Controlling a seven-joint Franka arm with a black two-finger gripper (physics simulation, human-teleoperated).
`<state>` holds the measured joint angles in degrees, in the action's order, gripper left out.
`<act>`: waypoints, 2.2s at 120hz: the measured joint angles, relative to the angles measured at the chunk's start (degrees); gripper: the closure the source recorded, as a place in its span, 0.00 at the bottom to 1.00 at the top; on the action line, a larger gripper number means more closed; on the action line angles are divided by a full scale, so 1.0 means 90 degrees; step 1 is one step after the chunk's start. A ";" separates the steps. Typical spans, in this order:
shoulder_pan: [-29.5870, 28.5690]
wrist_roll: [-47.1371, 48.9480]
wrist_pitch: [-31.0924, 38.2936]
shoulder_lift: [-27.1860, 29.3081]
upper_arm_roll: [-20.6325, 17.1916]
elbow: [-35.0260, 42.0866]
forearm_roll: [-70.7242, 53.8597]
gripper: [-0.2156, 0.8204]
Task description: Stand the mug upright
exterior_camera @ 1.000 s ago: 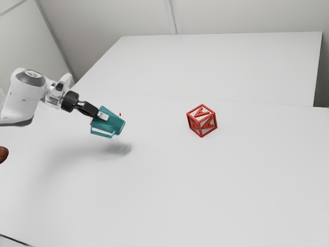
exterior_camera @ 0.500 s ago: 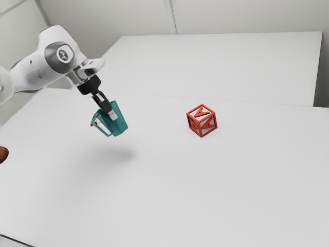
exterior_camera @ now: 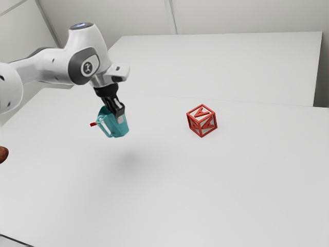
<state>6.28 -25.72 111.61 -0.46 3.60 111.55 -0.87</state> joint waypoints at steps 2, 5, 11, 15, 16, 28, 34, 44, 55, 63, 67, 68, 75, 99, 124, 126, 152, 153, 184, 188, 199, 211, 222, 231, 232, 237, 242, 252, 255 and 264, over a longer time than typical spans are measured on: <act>0.0010 0.0074 0.0041 0.0021 -0.0019 0.0046 -0.0034 0.96; 0.0007 0.0182 0.0097 0.0047 -0.0066 0.0098 -0.0083 0.96; 0.0145 0.0398 0.0191 0.0091 -0.0015 0.0171 -0.0182 0.96; 0.0191 0.0537 0.0245 0.0109 -0.0026 0.0217 -0.0241 0.96; 0.0202 0.0570 0.0260 0.0113 -0.0029 0.0229 -0.0254 0.96; 0.0302 0.0945 0.0514 0.0252 -0.0077 0.0602 -0.0358 0.96; 0.0304 0.1113 0.0651 0.0290 -0.0101 0.0767 -0.0386 0.96; 0.0146 0.1385 0.0821 0.0309 -0.0192 0.0904 -0.0465 0.96; -0.0151 0.1653 0.0967 0.0322 -0.0335 0.1017 -0.0526 0.96; -0.0375 0.1827 0.1082 0.0348 -0.0469 0.1114 -0.0551 0.96; -0.0433 0.1911 0.1128 0.0366 -0.0508 0.1166 -0.0560 0.96; -0.0443 0.1932 0.1140 0.0370 -0.0516 0.1178 -0.0565 0.96; -0.0450 0.2075 0.1259 0.0398 -0.0545 0.1337 -0.0609 0.96; -0.0289 0.2503 0.1637 0.0416 -0.0562 0.1738 -0.0669 0.96; -0.0338 0.2874 0.1866 0.0406 -0.0563 0.1969 -0.0685 0.96; -0.0342 0.2900 0.1876 0.0405 -0.0564 0.1986 -0.0685 0.96; -0.0337 0.3193 0.2005 0.0377 -0.0593 0.2199 -0.0688 0.96; -0.0335 0.3203 0.2011 0.0374 -0.0593 0.2204 -0.0688 0.96; -0.0315 0.3453 0.2149 0.0227 -0.0602 0.2236 -0.0690 0.96; -0.0318 0.3477 0.2160 0.0212 -0.0602 0.2236 -0.0689 0.96; -0.0324 0.3540 0.2196 0.0138 -0.0602 0.2236 -0.0689 0.96; -0.0328 0.3600 0.2227 0.0076 -0.0598 0.2236 -0.0691 0.96; -0.0340 0.3645 0.2256 0.0032 -0.0603 0.2236 -0.0689 0.96; -0.0346 0.3678 0.2274 0.0005 -0.0604 0.2236 -0.0689 0.96; -0.0348 0.3681 0.2275 0.0003 -0.0605 0.2236 -0.0689 0.96; -0.0354 0.3699 0.2284 -0.0007 -0.0608 0.2236 -0.0689 0.96; -0.0360 0.3709 0.2290 -0.0007 -0.0611 0.2236 -0.0683 0.94; -0.0359 0.3710 0.2299 -0.0005 -0.0606 0.2237 -0.0652 0.88; -0.0362 0.3710 0.2301 0.0001 -0.0608 0.2237 -0.0646 0.86; -0.0370 0.3708 0.2305 0.0031 -0.0614 0.2241 -0.0632 0.80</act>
<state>2.95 7.65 132.35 -0.18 -1.92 131.72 -6.56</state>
